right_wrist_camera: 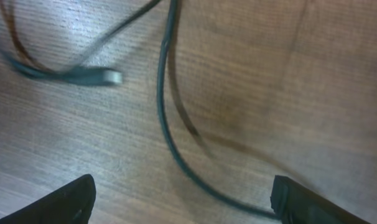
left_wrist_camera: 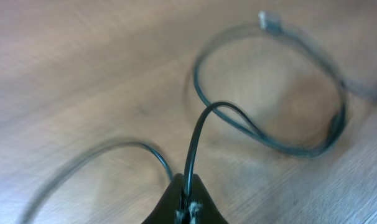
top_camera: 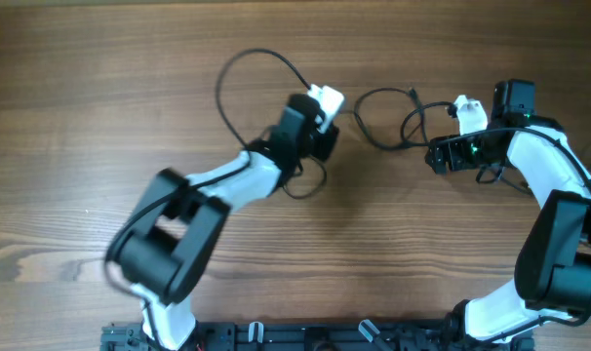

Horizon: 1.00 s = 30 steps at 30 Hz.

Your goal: Untangle cables

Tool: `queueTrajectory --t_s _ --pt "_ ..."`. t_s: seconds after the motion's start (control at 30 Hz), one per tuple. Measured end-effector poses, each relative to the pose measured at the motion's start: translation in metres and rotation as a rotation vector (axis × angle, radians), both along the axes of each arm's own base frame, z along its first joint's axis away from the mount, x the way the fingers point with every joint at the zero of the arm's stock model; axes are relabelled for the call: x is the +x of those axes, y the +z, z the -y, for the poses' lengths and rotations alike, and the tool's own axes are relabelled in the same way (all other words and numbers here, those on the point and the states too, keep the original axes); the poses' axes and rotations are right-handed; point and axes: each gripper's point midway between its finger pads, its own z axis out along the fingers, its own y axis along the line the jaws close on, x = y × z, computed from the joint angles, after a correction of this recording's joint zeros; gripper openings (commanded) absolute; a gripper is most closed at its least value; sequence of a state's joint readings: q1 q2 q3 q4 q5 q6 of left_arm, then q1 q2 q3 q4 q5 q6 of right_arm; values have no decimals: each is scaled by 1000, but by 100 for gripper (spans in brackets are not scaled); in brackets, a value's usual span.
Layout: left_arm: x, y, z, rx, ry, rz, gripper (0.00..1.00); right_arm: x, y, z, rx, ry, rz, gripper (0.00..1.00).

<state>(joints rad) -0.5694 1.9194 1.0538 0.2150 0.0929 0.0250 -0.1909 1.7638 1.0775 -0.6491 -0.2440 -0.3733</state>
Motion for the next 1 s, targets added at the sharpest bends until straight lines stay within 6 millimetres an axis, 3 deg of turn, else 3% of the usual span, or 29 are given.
queueTrajectory --t_s 0.13,0.3,0.33,0.37,0.4,0.43,0.57,0.77,0.9,1.0 --pt "13 60 -31 -58 79 66 4 7 -4 2 -32 58 55 91" --pt "19 94 -65 -139 199 49 4 -5 -16 1 -44 109 36 67" --pt "21 99 -72 -164 229 45 4 -8 -18 0 -43 114 30 60" --pt "23 104 -79 -193 258 37 4 -11 -21 -1 -42 118 23 41" --pt "24 109 -83 -221 272 28 4 -14 -23 -2 -39 120 17 10" --pt "25 113 -86 -247 278 21 4 -16 -25 -3 -36 130 13 5" --pt "25 124 -92 -321 273 -5 4 -19 -28 -9 -27 139 6 4" --pt "31 126 -113 -399 339 -53 4 -3 -15 -28 80 51 37 4" --pt "36 126 -144 -438 429 -89 4 33 25 -26 121 -41 102 4" --pt "35 127 -170 -447 495 -114 4 69 69 6 55 -197 195 5"
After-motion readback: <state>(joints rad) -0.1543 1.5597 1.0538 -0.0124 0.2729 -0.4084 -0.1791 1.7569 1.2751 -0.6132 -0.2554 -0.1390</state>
